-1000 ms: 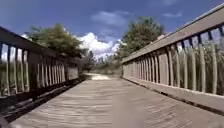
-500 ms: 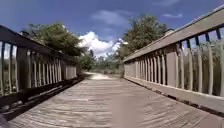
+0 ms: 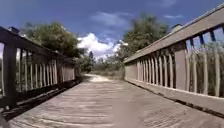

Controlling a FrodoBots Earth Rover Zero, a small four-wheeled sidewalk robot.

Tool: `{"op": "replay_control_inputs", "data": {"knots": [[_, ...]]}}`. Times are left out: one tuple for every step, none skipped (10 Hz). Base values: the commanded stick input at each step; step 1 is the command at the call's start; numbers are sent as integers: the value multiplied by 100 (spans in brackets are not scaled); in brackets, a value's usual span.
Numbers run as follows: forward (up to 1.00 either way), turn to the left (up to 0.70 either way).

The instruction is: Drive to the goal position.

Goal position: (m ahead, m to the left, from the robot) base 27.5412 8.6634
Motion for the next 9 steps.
{"op": "replay_control_inputs", "data": {"knots": [[50, 0], [50, 0], [50, 0], [50, 0], [50, 0], [50, 0], [50, 0], [50, 0], [50, 0]]}}
